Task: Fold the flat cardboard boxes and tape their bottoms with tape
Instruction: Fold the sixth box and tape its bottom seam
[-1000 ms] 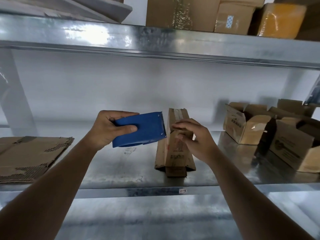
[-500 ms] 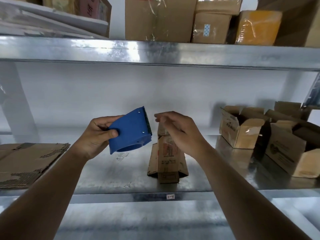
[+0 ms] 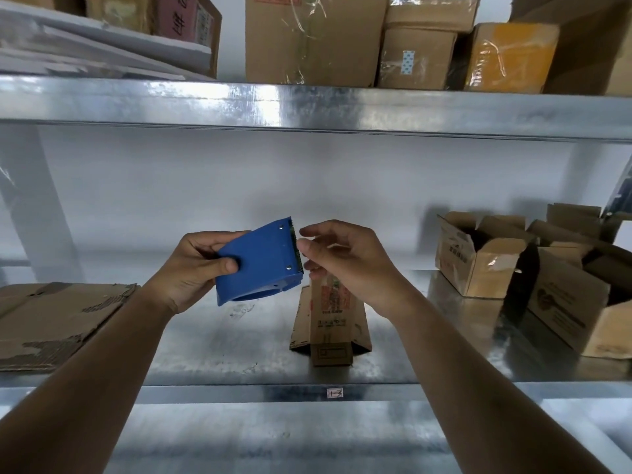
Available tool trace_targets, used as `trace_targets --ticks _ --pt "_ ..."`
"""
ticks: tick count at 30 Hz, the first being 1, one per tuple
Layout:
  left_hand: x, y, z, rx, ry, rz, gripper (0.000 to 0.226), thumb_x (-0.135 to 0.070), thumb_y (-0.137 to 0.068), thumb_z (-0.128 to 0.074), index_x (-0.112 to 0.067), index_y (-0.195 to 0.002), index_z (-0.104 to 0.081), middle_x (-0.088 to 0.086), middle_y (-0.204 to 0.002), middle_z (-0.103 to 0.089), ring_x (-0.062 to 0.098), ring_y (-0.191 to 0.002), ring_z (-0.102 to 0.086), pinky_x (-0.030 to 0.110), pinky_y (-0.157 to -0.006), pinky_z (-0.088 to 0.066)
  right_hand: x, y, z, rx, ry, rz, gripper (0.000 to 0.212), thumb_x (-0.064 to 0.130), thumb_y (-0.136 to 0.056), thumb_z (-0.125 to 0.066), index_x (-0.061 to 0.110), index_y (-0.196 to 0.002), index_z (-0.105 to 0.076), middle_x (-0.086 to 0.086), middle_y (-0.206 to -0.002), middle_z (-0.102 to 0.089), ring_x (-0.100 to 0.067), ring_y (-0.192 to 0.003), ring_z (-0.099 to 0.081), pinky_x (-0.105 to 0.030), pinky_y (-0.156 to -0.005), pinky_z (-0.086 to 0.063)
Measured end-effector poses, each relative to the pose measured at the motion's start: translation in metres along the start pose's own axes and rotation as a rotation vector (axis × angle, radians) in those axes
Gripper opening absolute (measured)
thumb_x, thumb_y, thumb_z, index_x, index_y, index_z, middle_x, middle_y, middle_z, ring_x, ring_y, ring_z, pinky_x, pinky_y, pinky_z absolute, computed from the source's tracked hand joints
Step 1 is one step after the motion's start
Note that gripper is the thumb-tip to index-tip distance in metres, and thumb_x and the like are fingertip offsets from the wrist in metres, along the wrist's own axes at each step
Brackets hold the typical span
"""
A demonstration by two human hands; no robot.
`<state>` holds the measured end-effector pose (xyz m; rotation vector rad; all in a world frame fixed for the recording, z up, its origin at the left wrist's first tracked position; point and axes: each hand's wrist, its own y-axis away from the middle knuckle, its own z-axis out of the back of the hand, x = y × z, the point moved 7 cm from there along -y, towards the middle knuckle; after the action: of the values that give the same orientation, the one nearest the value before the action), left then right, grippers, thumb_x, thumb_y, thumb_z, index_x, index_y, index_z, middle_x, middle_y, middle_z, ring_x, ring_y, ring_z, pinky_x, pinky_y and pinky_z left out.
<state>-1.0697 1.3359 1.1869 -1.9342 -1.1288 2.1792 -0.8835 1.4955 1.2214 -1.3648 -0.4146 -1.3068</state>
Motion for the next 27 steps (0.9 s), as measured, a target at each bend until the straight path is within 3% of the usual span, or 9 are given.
trace_targets --ticks 10,15,21,27 --pt "-0.008 -0.003 -0.003 -0.004 -0.028 0.013 0.079 -0.046 -0.052 -0.102 -0.013 -0.12 -0.077 0.019 -0.124 -0.073 0.032 -0.112 -0.07 0.039 -0.087 -0.061 -0.006 0.006 0.007 -0.01 -0.055 -0.005 0.023 0.012 -0.098 -0.071 0.014 -0.12 -0.075 -0.012 -0.096 -0.074 -0.026 -0.085 -0.077 -0.043 -0.083 -0.064" --pt "-0.013 -0.005 -0.005 0.015 -0.028 0.008 0.074 -0.048 -0.052 -0.101 -0.018 -0.116 -0.08 0.013 -0.12 -0.076 0.029 -0.11 -0.072 0.037 -0.087 -0.062 -0.009 0.006 0.005 -0.028 -0.083 -0.062 0.024 0.002 -0.101 -0.063 0.014 -0.116 -0.075 -0.014 -0.102 -0.075 -0.027 -0.088 -0.077 -0.042 -0.084 -0.064" --pt "-0.014 -0.007 -0.003 0.02 -0.062 0.011 0.076 -0.046 -0.05 -0.103 -0.017 -0.116 -0.08 0.015 -0.12 -0.075 0.03 -0.11 -0.072 0.037 -0.087 -0.061 -0.012 0.008 0.004 -0.054 -0.144 -0.08 0.018 -0.002 -0.093 -0.072 0.009 -0.106 -0.078 -0.013 -0.097 -0.078 -0.029 -0.087 -0.077 -0.037 -0.08 -0.064" --pt "-0.021 -0.01 -0.007 0.023 -0.157 0.003 0.064 -0.042 -0.051 -0.102 -0.025 -0.109 -0.083 0.01 -0.117 -0.077 0.025 -0.109 -0.074 0.033 -0.09 -0.061 -0.02 0.012 0.014 -0.191 -0.075 -0.111 0.019 -0.005 -0.09 -0.074 0.005 -0.106 -0.076 -0.009 -0.09 -0.079 -0.024 -0.077 -0.078 -0.034 -0.072 -0.065"
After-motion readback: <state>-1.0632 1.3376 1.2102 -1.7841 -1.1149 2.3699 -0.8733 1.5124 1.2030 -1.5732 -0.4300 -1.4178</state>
